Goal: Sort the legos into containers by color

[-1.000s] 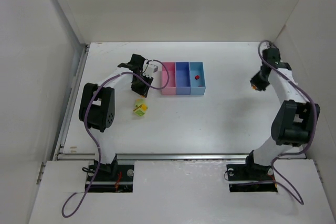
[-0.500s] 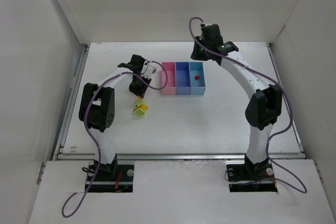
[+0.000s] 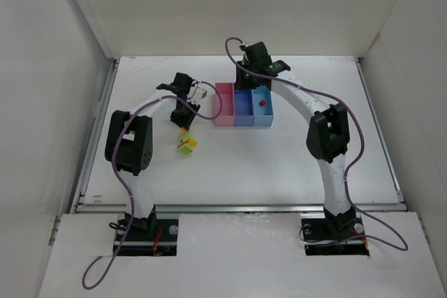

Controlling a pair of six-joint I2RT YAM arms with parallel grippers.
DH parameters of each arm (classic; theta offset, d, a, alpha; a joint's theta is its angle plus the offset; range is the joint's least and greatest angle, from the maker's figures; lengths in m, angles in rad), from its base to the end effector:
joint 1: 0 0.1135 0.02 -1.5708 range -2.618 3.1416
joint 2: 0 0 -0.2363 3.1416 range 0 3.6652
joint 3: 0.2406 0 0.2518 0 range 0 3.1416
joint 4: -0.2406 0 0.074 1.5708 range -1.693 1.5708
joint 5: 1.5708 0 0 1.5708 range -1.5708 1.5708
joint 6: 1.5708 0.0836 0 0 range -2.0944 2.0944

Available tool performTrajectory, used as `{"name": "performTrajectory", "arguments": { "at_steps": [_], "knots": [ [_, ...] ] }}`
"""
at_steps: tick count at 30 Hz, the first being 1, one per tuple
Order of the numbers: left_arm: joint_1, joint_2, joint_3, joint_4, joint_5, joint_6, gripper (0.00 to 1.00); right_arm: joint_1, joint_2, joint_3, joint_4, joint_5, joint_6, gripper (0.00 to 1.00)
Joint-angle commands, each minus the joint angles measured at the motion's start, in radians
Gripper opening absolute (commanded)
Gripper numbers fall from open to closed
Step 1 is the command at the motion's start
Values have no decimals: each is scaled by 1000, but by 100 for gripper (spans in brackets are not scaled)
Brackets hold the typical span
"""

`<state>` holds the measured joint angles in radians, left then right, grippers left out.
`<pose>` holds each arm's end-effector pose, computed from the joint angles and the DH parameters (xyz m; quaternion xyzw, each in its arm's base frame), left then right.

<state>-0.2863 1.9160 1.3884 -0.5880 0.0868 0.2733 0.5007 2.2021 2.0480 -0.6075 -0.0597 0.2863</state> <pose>0.3918 -0.1229 0.1233 0.2782 0.9327 -0.0437 0.2251 0.4575 0.2560 0.2174 -0.1100 0.9123 0.1762 0.3529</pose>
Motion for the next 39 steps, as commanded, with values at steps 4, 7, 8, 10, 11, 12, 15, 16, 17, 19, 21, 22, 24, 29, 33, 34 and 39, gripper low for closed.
{"name": "performTrajectory", "arguments": {
  "at_steps": [4,7,8,10,11,12,15,16,17,19,21,22,24,29,33,34,39],
  "knots": [
    [4,-29,27,-24,-9,-8,3,12,-27,55,8,15,-13,0],
    [4,-29,27,-24,-9,-8,3,12,-27,46,8,15,-13,0],
    [4,-29,27,-24,-9,-8,3,12,-27,46,8,24,-13,0],
    [4,-29,27,-24,-9,-8,3,12,-27,46,8,24,-13,0],
    [4,-29,27,-24,-9,-8,3,12,-27,46,8,24,-13,0],
    [4,-29,27,-24,-9,-8,3,12,-27,46,8,24,-13,0],
    [4,-29,27,-24,-9,-8,3,12,-27,46,8,24,-13,0],
    [4,-29,27,-24,-9,-8,3,12,-27,46,8,24,-13,0],
    [4,-29,27,-24,-9,-8,3,12,-27,46,8,24,-13,0],
    [4,-29,27,-24,1,-8,3,12,-27,46,8,24,-13,0],
    [4,-38,18,-24,1,-8,3,12,-27,46,8,34,-13,0],
    [4,-38,18,-24,1,-8,3,12,-36,46,8,34,-13,0],
    [4,-38,18,-24,1,-8,3,12,-36,46,8,34,-13,0],
    [4,-38,18,-24,1,-8,3,12,-36,46,8,43,-13,0],
    [4,-38,18,-24,1,-8,3,12,-36,37,8,61,-13,0],
    [4,-38,18,-24,1,-8,3,12,-36,37,8,61,-13,0],
    [4,-38,18,-24,1,-8,3,12,-45,37,-1,81,-4,0]
  ]
}}
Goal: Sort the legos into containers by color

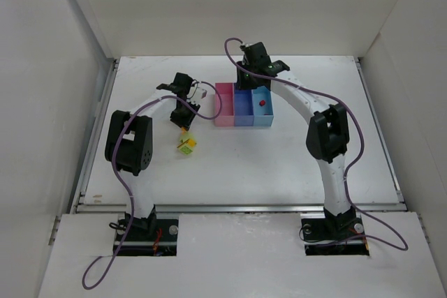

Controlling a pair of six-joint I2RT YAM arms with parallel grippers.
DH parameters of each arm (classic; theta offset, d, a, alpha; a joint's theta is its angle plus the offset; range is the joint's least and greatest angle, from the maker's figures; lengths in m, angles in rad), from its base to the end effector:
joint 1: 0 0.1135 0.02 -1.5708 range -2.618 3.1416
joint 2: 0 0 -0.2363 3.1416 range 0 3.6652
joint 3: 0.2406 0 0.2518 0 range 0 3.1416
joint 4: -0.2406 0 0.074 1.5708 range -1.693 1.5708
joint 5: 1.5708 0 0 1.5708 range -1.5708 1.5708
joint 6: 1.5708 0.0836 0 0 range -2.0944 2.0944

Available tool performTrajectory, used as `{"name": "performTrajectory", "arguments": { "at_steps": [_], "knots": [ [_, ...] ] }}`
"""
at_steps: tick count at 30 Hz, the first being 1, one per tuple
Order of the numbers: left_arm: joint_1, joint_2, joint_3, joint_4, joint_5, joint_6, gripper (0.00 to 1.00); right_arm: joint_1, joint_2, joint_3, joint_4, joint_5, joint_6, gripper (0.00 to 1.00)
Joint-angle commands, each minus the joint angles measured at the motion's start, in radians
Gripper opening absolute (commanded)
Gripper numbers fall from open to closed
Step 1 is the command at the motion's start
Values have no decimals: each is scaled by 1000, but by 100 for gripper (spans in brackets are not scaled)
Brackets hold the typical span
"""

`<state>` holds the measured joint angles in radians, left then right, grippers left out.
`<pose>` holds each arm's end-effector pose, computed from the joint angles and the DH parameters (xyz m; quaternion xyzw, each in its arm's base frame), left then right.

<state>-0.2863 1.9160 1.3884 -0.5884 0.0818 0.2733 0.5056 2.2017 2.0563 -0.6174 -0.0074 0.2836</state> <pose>0.3919 -0.1225 0.1233 0.2777 0.9330 -0.0413 0.2250 0.4581 0.2543 0.2194 -0.1033 0.9137 0.1543 0.3616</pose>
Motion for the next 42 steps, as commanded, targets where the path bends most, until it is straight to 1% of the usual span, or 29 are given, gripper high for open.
{"name": "performTrajectory", "arguments": {
  "at_steps": [1,24,27,29,31,32,34,35,36,37,38,42],
  "knots": [
    [4,-38,18,-24,6,-8,3,7,-45,28,8,29,-1,0],
    [4,-48,0,-14,6,-8,3,7,-23,16,10,30,17,0],
    [4,-48,0,-14,6,-8,3,7,-34,-28,10,52,26,0],
    [4,-48,0,-14,6,-8,3,-2,-34,-38,1,31,26,8],
    [4,-48,0,-14,6,-8,3,-3,-34,-38,-8,11,26,21],
    [4,-48,0,-14,6,-8,3,-3,-34,-38,-8,11,26,36],
    [4,-48,0,-14,6,-8,3,-12,-34,-47,-8,11,26,49],
    [4,-48,0,-14,6,-8,3,-12,-34,-47,-8,11,26,57],
    [4,-48,0,-14,6,-8,3,-12,-43,-47,-8,11,26,60],
    [4,-48,0,-14,6,-8,3,-12,-43,-47,-8,11,26,60],
    [4,-48,0,-14,6,-8,3,-12,-43,-47,-8,11,26,63],
    [4,-57,9,-14,-4,-8,3,-12,-52,-38,-8,11,26,63]
  ]
}}
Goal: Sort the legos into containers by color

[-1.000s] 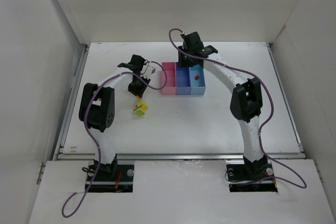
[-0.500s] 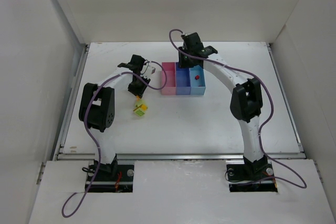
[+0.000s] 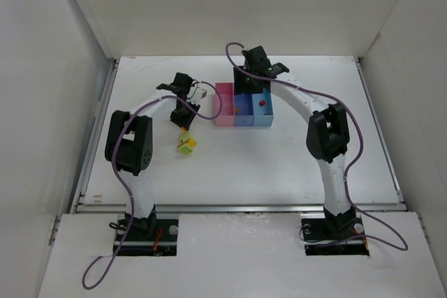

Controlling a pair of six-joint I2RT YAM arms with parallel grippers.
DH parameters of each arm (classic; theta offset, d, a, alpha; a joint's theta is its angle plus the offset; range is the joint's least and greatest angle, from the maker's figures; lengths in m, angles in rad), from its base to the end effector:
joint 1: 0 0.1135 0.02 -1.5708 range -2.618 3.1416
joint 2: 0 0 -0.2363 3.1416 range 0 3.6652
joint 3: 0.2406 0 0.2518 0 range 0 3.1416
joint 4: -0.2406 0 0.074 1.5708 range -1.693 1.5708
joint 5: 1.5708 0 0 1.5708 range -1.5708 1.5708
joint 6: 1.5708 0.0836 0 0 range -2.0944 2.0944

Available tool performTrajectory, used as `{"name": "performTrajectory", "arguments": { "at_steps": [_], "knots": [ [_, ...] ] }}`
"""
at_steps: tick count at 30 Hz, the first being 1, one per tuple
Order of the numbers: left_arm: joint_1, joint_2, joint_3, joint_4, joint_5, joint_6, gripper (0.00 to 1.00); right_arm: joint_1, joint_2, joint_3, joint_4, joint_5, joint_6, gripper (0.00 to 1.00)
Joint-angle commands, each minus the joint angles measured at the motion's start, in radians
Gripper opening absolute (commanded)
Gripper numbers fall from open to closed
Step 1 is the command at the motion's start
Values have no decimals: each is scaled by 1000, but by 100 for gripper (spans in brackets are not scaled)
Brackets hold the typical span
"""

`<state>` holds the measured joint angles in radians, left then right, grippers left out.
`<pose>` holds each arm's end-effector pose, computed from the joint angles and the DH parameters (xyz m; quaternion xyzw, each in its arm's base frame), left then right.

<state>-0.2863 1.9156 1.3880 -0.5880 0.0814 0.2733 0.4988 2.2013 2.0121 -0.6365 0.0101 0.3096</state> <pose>0.3919 -0.1225 0.1233 0.2776 0.9330 -0.0411 0.2252 0.4550 0.2469 0.2015 -0.0861 0.9274 0.1388 0.3365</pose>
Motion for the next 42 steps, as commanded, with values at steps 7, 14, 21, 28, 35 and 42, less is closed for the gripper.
{"name": "performTrajectory", "arguments": {
  "at_steps": [7,14,21,28,35,42],
  "knots": [
    [4,-75,100,-62,62,15,3,-23,-112,-16,20,-41,0,63],
    [-63,-156,60,-119,171,145,3,-42,-253,-177,41,-16,-10,63],
    [-275,-227,-50,-138,265,291,6,-71,-373,-331,90,4,9,63],
    [-465,-175,-136,28,184,303,8,-71,-472,-444,110,22,19,63],
    [-528,-133,-193,168,83,279,17,-71,-555,-510,121,53,28,63],
    [-557,-112,-277,223,32,268,31,-80,-580,-530,121,62,28,63]
  ]
}}
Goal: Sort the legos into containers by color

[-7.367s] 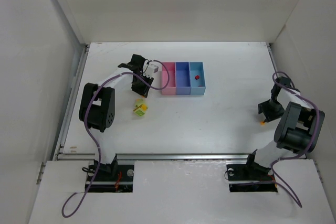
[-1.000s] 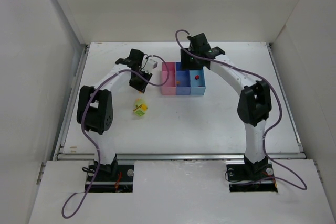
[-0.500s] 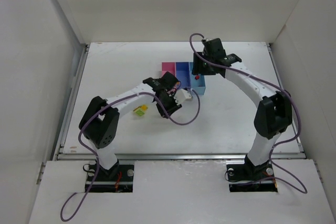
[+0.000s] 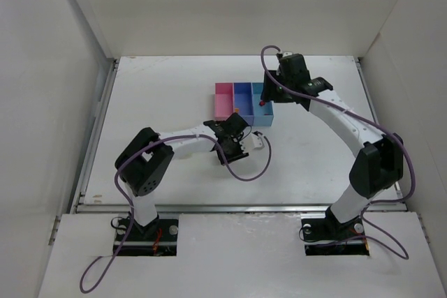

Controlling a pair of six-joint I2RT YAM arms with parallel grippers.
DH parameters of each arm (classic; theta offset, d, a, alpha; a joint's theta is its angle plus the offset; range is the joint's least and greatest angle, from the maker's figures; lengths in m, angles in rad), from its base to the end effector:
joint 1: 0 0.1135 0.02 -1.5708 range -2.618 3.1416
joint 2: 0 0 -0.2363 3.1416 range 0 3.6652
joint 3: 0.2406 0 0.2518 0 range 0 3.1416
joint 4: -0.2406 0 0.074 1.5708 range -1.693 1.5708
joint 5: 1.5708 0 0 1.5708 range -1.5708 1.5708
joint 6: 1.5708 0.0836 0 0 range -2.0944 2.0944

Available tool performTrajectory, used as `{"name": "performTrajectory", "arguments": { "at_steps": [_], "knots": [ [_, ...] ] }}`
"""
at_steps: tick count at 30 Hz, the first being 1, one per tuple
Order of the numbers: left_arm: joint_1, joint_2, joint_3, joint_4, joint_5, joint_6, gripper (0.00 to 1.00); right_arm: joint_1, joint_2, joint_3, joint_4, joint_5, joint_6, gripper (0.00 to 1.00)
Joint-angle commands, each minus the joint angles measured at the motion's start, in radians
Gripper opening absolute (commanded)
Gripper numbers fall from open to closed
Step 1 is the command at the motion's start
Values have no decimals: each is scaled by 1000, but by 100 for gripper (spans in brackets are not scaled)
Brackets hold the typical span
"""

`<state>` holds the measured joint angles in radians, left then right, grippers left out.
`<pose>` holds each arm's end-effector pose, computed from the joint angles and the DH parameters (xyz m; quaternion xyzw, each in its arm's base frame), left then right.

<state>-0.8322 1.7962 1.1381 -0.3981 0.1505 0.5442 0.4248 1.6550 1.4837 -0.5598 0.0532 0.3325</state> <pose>0.2466 -0.2895 0.1054 0.6273 0.7327 -0.1084 0.2407 0.3738 0.1642 0.2613 -0.0313 0.9124 0.1281 0.3876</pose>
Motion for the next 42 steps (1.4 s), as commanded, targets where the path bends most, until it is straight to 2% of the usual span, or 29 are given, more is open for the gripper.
{"name": "performTrajectory", "arguments": {
  "at_steps": [1,7,11,17,23,28,32,39,42],
  "knots": [
    [-12,8,-28,33,-37,-3,33,-6,-34,-2,44,19,5,63],
    [-21,8,-52,56,-57,-12,49,-6,-34,-2,44,19,5,63],
    [-21,-12,-52,2,-26,22,55,-6,-43,-2,44,10,5,63],
    [36,-47,-61,-122,69,173,58,-6,-61,-25,54,19,5,63],
    [73,-45,-59,-122,113,240,58,-6,-93,-71,72,31,14,63],
    [73,-3,-8,-163,213,197,58,-6,-103,-100,72,40,14,63],
    [73,20,2,-139,202,154,57,-6,-112,-109,72,51,14,63],
    [73,83,63,-153,178,-61,54,-6,-112,-109,72,51,14,63],
    [73,83,63,-179,178,-162,49,-6,-112,-109,83,51,14,63]
  ]
}}
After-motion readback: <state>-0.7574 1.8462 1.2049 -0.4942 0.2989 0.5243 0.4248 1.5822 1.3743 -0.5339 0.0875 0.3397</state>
